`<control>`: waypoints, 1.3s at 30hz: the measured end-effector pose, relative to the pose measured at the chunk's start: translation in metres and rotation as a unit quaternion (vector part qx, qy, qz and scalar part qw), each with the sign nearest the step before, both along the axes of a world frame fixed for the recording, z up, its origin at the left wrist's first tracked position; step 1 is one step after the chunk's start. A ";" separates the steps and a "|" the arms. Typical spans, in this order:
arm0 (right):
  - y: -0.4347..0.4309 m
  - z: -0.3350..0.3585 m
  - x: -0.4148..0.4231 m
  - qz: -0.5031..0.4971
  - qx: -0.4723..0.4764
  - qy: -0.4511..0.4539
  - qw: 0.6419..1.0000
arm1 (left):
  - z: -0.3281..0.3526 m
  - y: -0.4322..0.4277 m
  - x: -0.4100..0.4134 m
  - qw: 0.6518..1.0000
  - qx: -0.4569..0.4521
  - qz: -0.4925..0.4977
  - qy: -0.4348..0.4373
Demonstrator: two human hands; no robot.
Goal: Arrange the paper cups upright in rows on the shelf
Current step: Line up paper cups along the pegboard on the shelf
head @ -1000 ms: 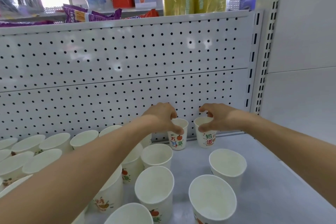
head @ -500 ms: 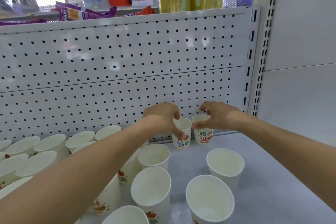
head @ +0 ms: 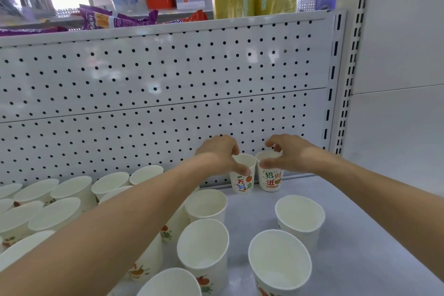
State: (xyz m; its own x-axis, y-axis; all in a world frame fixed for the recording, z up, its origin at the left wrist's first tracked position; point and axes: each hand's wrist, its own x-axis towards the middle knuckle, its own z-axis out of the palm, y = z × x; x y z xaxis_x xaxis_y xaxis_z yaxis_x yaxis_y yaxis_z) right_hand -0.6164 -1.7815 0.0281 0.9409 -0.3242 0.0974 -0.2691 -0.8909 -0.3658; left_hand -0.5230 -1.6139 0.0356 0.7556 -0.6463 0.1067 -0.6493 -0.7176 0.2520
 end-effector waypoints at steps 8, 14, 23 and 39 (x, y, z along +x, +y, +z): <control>0.012 0.010 -0.003 0.072 -0.022 -0.084 0.994 | 0.047 0.069 0.007 0.998 -0.042 0.026 -0.041; 0.041 0.016 0.007 0.160 -0.063 -0.046 0.984 | 0.025 0.091 0.013 0.969 0.196 0.117 -0.090; 0.054 0.014 0.008 0.162 -0.134 -0.016 0.978 | 0.017 0.082 0.013 0.993 0.103 -0.024 0.046; 0.055 0.006 0.017 0.159 -0.158 -0.007 0.975 | 0.005 0.074 0.014 0.999 0.015 0.018 0.046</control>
